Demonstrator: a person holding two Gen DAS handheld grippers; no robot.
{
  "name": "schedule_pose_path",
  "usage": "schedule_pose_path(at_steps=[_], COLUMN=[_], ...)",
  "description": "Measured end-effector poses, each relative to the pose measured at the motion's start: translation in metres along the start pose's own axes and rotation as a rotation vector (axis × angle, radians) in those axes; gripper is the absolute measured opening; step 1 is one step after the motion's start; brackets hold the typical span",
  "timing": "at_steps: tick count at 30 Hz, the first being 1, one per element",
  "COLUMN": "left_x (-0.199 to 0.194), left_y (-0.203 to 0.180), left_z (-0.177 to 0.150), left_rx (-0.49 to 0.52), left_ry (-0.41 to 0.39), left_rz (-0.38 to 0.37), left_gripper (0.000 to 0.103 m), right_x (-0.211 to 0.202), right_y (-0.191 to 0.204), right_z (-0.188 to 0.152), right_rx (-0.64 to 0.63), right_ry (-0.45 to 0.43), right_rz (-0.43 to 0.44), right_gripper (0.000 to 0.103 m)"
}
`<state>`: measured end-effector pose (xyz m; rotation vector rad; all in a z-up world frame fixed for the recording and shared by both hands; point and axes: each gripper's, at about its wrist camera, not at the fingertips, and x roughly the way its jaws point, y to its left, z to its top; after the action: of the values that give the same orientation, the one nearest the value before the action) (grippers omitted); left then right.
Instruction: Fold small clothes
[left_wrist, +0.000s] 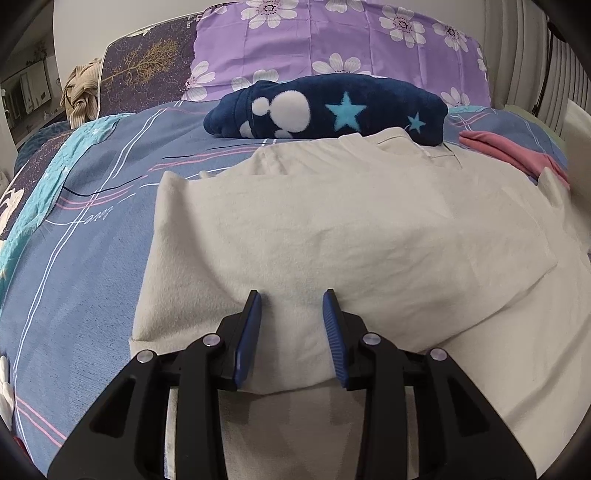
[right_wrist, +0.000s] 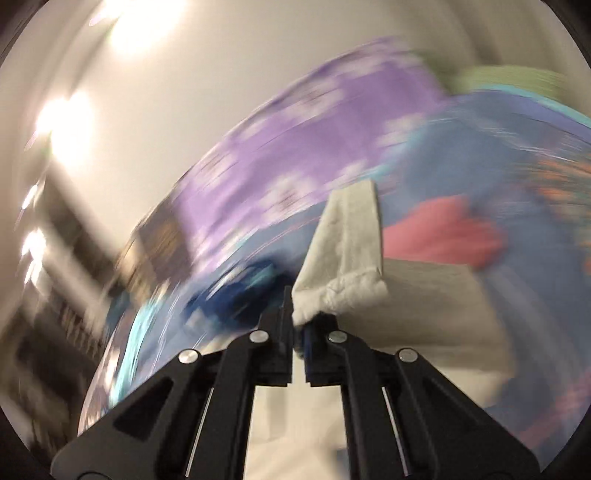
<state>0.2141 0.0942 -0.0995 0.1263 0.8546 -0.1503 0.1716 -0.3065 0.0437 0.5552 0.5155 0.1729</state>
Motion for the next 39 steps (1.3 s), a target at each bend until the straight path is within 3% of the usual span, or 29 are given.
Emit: schedule_pose_path(at_steps=[2, 4, 7, 10, 12, 15, 18, 21, 27, 31, 39], left_x=[-0.001, -0.001, -0.002, -0.004, -0.008, -0.023, -0.037, -0.039, -0.017, 0.002, 0.012], left_y=[0.002, 0.003, 0.004, 0.005, 0.005, -0.002, -0.029, -0.056, -0.079, -0.086, -0.103], left_z=[0.000, -0.001, -0.001, 0.000, 0.001, 0.007, 0.017, 0.029, 0.037, 0.036, 0.041], left_rx=[-0.010, -0.014, -0.018, -0.027, -0.046, -0.087, -0.046, -0.027, -0.051, -0.120, -0.131], left_ry=[-0.001, -0.002, -0.004, -0.007, -0.011, -0.035, -0.058, -0.032, 0.060, 0.144, 0.160], left_rz=[-0.016, -0.036, -0.049, -0.059, -0.087, -0.225, -0.317, -0.411, -0.460, -0.514, -0.519], left_gripper=[0.039, 0.043, 0.044, 0.045, 0.045, 0.045, 0.049, 0.058, 0.061, 0.061, 0.061], right_x=[0.043, 0.082, 0.116, 0.126, 0.124, 0.108, 0.105, 0.102, 0.106, 0.103, 0.105], right_y=[0.044, 0.073, 0.084, 0.075, 0.072, 0.070, 0.069, 0.066, 0.077, 0.068, 0.066], right_z=[-0.034, -0.072, -0.115, -0.136, -0.138, -0.136, -0.129, -0.128, -0.154, -0.150, -0.156], right_rx=[-0.083, -0.182, -0.250, -0.265, -0.268, -0.261, -0.252, -0.228, -0.311, -0.261, -0.266], right_ry=[0.123, 0.240, 0.362, 0.433, 0.446, 0.427, 0.375, 0.352, 0.467, 0.461, 0.479], right_rz=[0.079, 0.097, 0.060, 0.051, 0.054, 0.076, 0.091, 0.131, 0.231, 0.248, 0.227], right_gripper=[0.004, 0.004, 0.004, 0.004, 0.009, 0.012, 0.035, 0.039, 0.040, 0.043, 0.043])
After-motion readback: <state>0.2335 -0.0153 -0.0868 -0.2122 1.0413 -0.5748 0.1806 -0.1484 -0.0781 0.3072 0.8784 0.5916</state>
